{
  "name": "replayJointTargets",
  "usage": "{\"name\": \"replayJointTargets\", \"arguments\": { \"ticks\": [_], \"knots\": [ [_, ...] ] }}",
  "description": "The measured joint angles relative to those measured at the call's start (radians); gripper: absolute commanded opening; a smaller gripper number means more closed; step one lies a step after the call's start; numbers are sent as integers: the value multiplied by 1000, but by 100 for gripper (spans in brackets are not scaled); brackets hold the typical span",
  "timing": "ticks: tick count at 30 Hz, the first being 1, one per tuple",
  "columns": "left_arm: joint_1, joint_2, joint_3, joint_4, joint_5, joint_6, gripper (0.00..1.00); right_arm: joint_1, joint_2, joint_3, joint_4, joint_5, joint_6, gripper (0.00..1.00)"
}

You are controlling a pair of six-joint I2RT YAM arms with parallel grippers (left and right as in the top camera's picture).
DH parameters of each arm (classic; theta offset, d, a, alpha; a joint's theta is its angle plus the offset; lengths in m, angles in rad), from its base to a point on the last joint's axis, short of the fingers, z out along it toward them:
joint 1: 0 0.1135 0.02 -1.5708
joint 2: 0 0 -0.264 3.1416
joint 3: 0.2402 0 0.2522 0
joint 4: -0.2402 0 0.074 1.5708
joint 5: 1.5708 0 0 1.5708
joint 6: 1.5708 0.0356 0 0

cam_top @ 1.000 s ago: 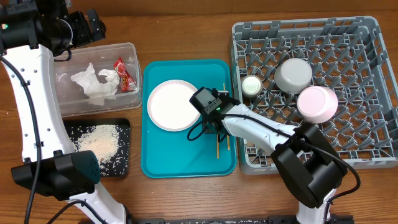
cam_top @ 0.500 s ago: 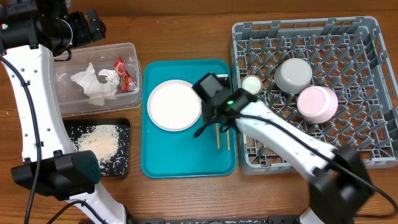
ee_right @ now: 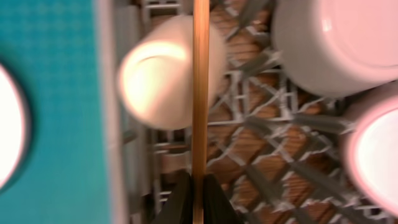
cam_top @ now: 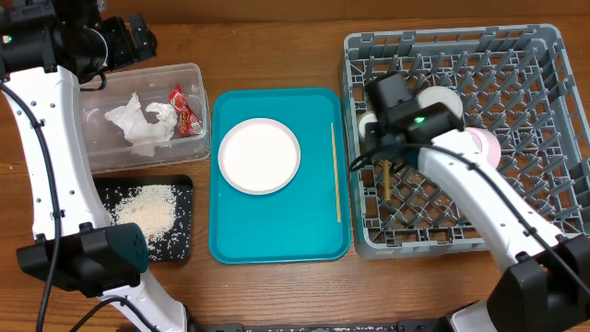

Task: Sort waste into correct bins and load items into the dishwasher
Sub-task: 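Carry the chopsticks into the rack and drop them in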

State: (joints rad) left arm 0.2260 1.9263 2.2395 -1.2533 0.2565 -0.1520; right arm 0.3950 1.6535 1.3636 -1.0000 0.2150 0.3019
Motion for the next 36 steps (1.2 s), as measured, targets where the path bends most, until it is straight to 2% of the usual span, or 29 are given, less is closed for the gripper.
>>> {"name": "replayJointTargets", "arguments": {
  "ticks": [6,13,16,23,28,32,36],
  "knots": [
    [0,0,0,0,0,0,100,-56,0,0,-5,-2,-118,4],
    [0,0,0,0,0,0,100,-90,0,-1,18,-2,-164,5],
    [0,0,0,0,0,0,100,-108,0,-6,36,-2,-171,15],
    [0,0,0,0,0,0,100,-125,0,-16,40,-2,-175,19],
    [0,0,0,0,0,0,100,-126,0,-16,42,-2,-177,34],
    [0,0,0,0,0,0,100,-125,0,-18,81,-30,-174,35],
    [0,0,0,0,0,0,100,-126,0,-18,175,-139,-172,36]
  ]
}}
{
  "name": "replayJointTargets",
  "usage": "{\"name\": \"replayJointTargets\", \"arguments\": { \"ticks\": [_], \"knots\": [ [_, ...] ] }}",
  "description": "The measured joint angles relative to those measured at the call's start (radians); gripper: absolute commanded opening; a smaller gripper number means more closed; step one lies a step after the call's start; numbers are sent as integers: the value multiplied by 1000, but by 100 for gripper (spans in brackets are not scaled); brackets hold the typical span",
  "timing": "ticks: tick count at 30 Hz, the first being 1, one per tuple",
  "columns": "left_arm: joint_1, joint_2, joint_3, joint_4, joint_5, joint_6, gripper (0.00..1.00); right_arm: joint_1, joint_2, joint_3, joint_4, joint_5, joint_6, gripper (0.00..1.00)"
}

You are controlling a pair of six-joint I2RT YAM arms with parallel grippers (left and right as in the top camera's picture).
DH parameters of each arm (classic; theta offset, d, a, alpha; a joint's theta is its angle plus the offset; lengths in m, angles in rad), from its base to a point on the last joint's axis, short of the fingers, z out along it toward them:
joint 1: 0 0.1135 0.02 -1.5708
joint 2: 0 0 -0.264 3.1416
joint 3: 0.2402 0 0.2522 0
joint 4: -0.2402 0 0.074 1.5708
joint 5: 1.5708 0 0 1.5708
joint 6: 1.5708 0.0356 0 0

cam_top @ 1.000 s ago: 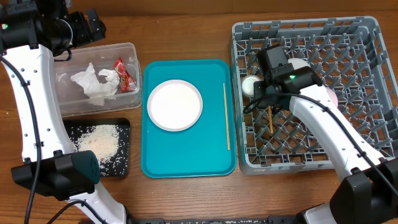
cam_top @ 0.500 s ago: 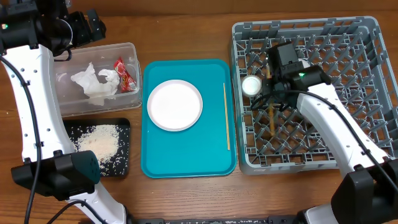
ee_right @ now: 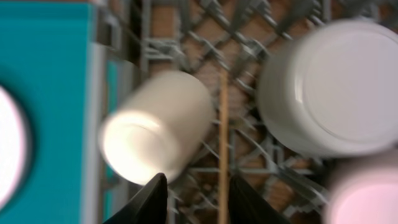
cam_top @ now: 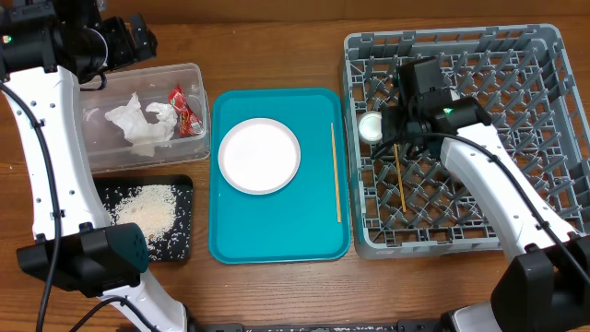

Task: Sort waste into correct bins and load items into the dishwasher
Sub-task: 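Carry the chopsticks into the rack and drop them in, then move the right gripper back left toward the remaining chopstick on the tray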

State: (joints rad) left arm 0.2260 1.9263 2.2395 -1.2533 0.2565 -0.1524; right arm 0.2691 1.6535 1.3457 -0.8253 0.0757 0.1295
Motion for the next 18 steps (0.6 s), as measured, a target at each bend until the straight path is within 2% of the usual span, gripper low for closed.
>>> {"name": "replayJointTargets", "arguments": {
  "ticks": [10,15,18],
  "knots": [
    [0,0,0,0,0,0,100,19,0,0,146,-445,170,37],
    [0,0,0,0,0,0,100,102,0,0,146,-487,201,37],
    [0,0,0,0,0,0,100,189,0,0,130,-388,246,37]
  ]
}}
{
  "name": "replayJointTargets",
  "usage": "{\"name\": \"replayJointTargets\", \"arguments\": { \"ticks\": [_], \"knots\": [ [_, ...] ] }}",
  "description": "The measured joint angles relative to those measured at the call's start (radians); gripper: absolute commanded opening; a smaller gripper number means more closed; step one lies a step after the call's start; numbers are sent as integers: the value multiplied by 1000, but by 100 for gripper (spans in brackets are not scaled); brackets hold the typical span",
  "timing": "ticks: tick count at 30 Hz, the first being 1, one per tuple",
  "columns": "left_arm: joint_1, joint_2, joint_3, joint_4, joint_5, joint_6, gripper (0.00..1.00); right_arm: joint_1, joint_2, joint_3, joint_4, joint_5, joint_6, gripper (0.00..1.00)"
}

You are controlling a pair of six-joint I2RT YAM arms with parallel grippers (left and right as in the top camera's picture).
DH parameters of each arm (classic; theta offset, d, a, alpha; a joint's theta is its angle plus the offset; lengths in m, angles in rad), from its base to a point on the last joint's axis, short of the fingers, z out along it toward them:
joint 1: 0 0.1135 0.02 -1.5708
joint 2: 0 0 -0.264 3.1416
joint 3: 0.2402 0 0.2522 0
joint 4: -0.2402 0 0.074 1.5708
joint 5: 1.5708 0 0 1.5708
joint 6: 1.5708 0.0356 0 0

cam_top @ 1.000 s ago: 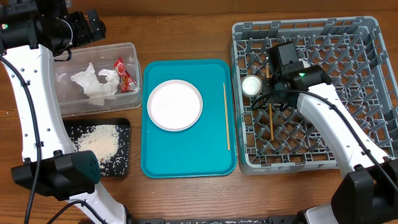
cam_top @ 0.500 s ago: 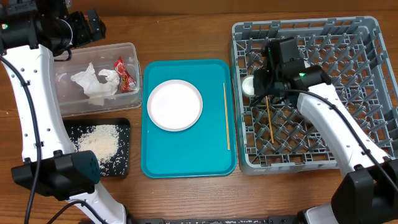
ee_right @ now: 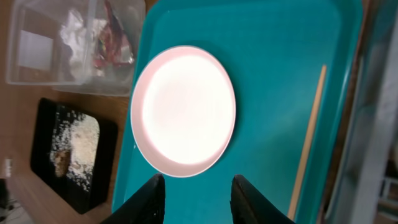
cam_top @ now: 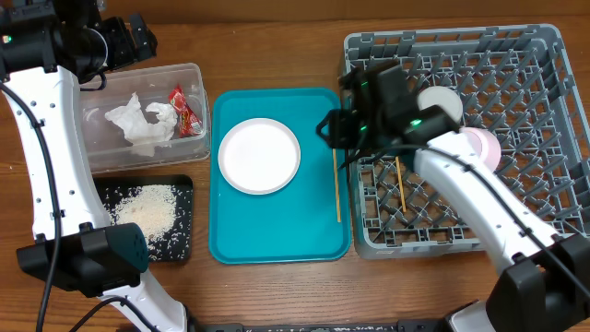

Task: Sort waste into correct bins and load items into the dishwasher
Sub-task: 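Move the right gripper back left toward the remaining chopstick on the tray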

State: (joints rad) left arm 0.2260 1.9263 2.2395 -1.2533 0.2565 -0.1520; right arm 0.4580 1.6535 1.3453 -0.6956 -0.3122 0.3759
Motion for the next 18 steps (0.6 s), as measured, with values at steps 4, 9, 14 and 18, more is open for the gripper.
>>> {"name": "replayJointTargets", "arguments": {
  "ticks": [4,9,14,18],
  "knots": [
    [0,0,0,0,0,0,100,133,0,0,-10,228,64,36],
    [0,0,0,0,0,0,100,307,10,0,-14,546,144,33],
    [0,0,0,0,0,0,100,370,101,0,-41,725,204,32],
    [0,0,0,0,0,0,100,360,213,0,-47,780,231,33]
  ]
}}
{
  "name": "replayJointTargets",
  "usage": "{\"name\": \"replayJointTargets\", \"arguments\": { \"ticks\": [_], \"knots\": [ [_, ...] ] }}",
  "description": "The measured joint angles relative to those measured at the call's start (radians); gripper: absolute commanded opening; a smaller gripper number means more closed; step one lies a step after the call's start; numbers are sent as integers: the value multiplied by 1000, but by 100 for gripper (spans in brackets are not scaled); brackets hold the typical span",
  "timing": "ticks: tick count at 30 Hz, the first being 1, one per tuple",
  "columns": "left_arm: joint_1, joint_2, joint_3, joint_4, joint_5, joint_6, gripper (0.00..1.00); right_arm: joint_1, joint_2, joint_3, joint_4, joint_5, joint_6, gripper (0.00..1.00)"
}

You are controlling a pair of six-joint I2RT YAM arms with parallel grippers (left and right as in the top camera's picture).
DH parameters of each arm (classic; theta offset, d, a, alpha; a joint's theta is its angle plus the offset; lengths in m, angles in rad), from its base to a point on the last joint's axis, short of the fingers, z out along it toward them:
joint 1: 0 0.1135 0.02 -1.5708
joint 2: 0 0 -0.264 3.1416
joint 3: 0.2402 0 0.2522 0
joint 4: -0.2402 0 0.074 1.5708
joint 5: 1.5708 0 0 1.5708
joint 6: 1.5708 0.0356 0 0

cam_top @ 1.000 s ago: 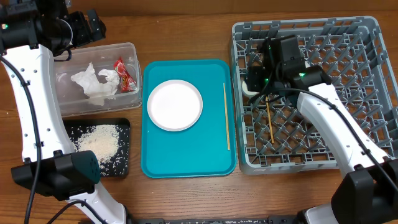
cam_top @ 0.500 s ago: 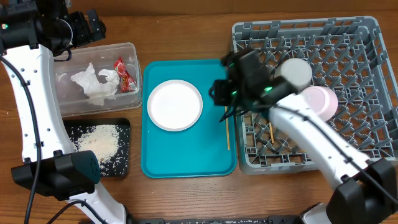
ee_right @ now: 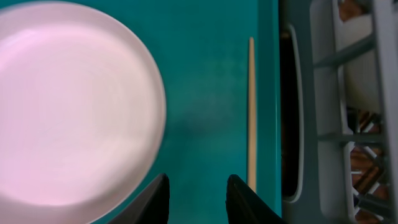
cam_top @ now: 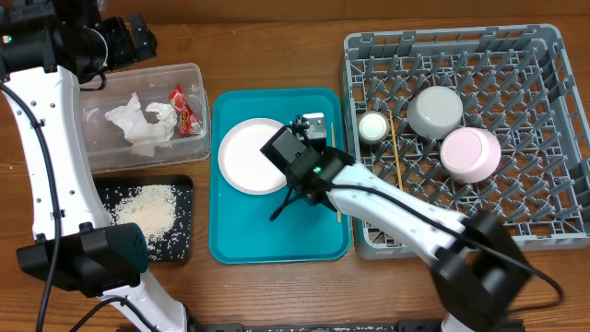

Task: Sort waste into correct bins and load items into the dishwasher
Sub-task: 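Move the right gripper back left toward the remaining chopstick on the tray, then lower the right gripper onto the last wooden chopstick and close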

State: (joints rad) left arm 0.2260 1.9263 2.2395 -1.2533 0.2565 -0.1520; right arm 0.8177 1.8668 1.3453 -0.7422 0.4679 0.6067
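My right gripper (cam_top: 300, 195) (ee_right: 198, 186) hangs open and empty low over the teal tray (cam_top: 277, 240) (ee_right: 205, 74). It sits between the white plate (cam_top: 251, 155) (ee_right: 68, 106) on its left and a wooden chopstick (cam_top: 336, 175) (ee_right: 251, 112) lying along the tray's right edge. A second chopstick (cam_top: 396, 148) lies in the grey dishwasher rack (cam_top: 544, 55) (ee_right: 323, 124), beside a white cup (cam_top: 372, 126), a grey bowl (cam_top: 435, 111) and a pink bowl (cam_top: 470, 152). My left gripper (cam_top: 136, 39) stays at the far left above the clear bin; its jaws are unreadable.
The clear bin (cam_top: 189, 74) holds crumpled tissue and a red wrapper. A black tray (cam_top: 184, 184) with rice lies in front of it. The rack's left wall stands right next to the tray's right edge.
My right gripper was over the tray's right edge by the rack, looking down from higher up. Now it is lower and further left, between plate and chopstick, still open.
First my right gripper was shut on a chopstick over the rack's left side. Then it was open and that chopstick lay in the rack. After that it was above the tray, and now low beside the second chopstick. The left arm stayed put.
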Motion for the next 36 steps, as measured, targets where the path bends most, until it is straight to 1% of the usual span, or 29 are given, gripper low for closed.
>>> {"name": "replayJointTargets", "arguments": {
  "ticks": [6,7,15,21,28,36],
  "knots": [
    [0,0,0,0,0,0,100,-31,72,-2,-2,20,29,33],
    [0,0,0,0,0,0,100,-37,77,-2,-3,17,32,36],
    [0,0,0,0,0,0,100,-79,112,-2,-5,-105,45,38],
    [0,0,0,0,0,0,100,-86,158,-2,-10,-138,47,38],
    [0,0,0,0,0,0,100,-86,162,-2,-29,-120,48,38],
    [0,0,0,0,0,0,100,-86,162,-2,-50,-97,48,44]
  ]
}}
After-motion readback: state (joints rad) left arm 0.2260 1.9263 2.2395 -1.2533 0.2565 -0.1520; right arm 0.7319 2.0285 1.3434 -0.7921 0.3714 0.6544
